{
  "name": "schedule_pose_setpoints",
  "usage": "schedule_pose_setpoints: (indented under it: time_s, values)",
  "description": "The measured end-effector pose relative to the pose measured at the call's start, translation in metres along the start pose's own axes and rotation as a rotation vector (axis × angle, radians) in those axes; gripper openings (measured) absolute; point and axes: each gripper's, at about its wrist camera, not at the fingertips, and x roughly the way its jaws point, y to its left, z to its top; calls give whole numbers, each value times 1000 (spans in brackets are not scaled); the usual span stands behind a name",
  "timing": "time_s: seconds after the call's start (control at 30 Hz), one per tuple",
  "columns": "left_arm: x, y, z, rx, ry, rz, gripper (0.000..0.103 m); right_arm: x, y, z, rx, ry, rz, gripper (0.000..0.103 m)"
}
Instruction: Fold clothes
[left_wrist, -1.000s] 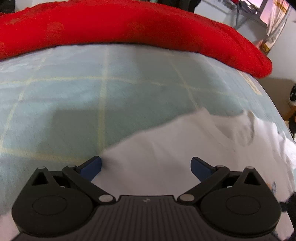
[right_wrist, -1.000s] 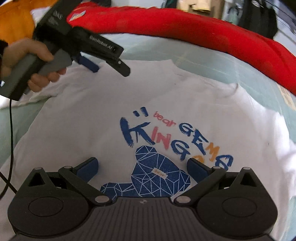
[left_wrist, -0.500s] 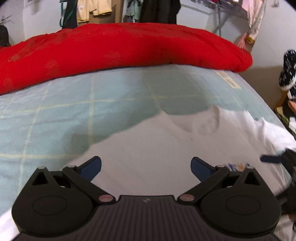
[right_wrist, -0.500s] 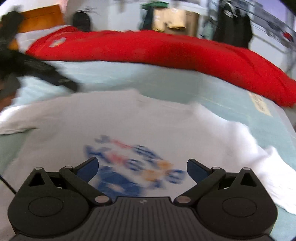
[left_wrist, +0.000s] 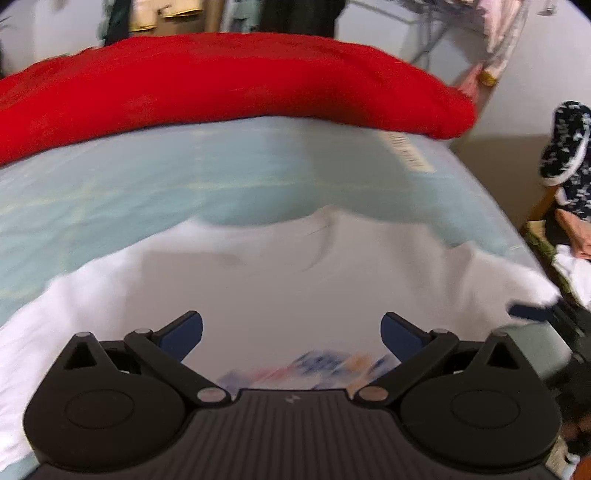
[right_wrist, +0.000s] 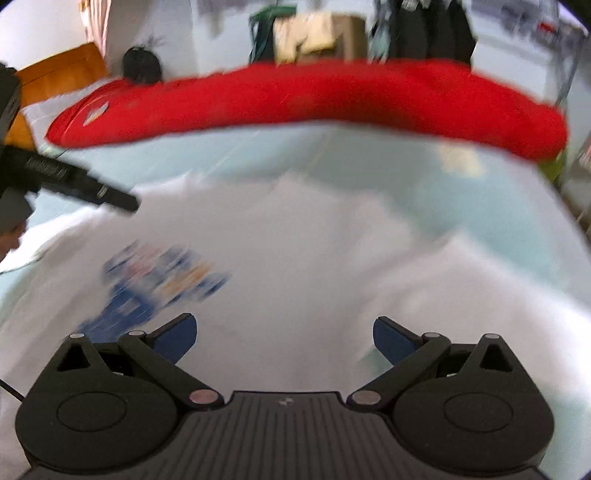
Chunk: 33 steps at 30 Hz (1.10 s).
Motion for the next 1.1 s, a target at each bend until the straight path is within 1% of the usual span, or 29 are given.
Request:
schedule_pose_setpoints:
  time_s: [0.1,0.2,0.27,0.3,0.37,0.47,0.57,0.6,0.67,0.7,0.8,0.83,0.93,0.97,1.0,1.03,1.07,1.1]
  values:
    - [25,-34,18,26,7,-82,102,23,-41,12,-19,-13,-50,103]
    - [50,-68,37,52,14,-163,102,45,-82,7,31,81,-45,103]
    - [67,-91,49,70,20,-218,102,44,-105,-9,84,132,-40,103]
    - [78,-102,52,81,38,-255,102,40,-114,-18,103,131,-25,103]
    - [96,-120,51,99,67,-297,102,28,-120,-31,86,115,-17,103]
    - [125,-138,48,121,114,-357,102,18,-115,-46,-5,110,-51,103]
    - [159,-142,48,160,137,-258,102,15,-116,-49,-22,94,-53,103]
    - [168,-140,50,172,125,-209,100,13,-117,-49,-18,89,-51,103]
    - [174,-134,57,147,122,-229,101,6,-118,-50,-8,79,-63,103]
    - [172,-136,59,158,121,-224,101,1,-119,-48,6,68,-70,103]
    - [165,-143,65,191,119,-209,101,-22,-138,-46,117,-1,-107,103]
    - [161,-143,66,196,116,-219,101,-27,-146,-46,155,-17,-123,103]
    - [161,-144,65,220,119,-221,101,-33,-176,-45,257,-47,-168,103]
    - [162,-144,65,227,121,-222,101,-29,-186,-42,282,-55,-169,103]
    - [166,-141,65,211,127,-215,101,-25,-196,-40,306,-63,-171,103]
    - [170,-138,65,196,132,-210,101,-19,-206,-39,338,-63,-151,103]
    - [172,-134,65,176,128,-219,101,-10,-215,-39,372,-45,-110,103]
    - [173,-134,66,169,124,-220,101,-2,-224,-40,396,-18,-87,103]
